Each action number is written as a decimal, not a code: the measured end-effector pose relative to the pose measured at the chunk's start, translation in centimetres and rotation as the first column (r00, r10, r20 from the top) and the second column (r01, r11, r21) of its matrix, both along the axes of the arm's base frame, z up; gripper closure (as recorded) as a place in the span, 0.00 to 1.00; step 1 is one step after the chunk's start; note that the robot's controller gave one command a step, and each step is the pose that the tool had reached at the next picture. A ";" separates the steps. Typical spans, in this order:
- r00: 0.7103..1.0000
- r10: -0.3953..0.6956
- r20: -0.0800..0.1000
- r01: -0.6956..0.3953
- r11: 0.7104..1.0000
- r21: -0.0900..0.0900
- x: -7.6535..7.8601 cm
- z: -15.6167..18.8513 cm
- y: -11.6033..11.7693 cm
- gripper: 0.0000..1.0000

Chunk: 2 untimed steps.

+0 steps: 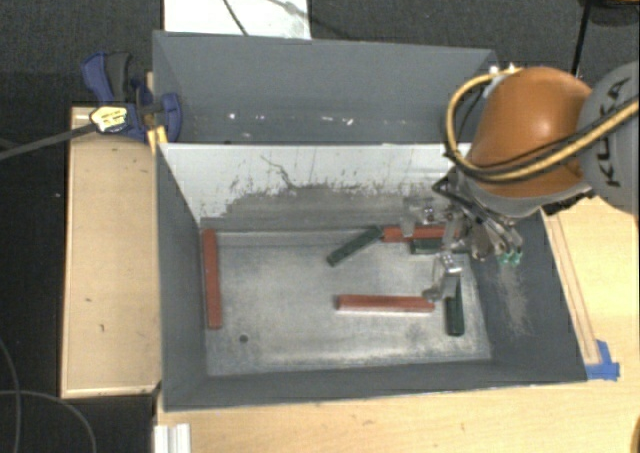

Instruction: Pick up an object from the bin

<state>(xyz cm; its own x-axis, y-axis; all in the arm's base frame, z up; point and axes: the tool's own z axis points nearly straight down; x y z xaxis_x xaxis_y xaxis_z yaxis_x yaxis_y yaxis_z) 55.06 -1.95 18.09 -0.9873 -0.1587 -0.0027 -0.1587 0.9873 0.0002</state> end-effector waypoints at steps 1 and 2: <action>1.000 -0.001 0.000 0.001 1.000 0.000 0.0 0.0 0.0 0.00; 0.998 0.056 0.008 -0.056 0.998 -0.002 0.7 -3.3 1.3 0.00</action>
Offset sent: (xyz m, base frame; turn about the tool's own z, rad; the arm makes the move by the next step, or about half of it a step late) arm 0.0151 0.0411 -0.1109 -0.1702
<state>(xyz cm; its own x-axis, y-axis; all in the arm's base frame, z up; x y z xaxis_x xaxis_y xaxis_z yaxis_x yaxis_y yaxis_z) 55.79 -0.70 14.78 -0.9769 -0.2133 -0.0102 -0.2133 0.9770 -0.0031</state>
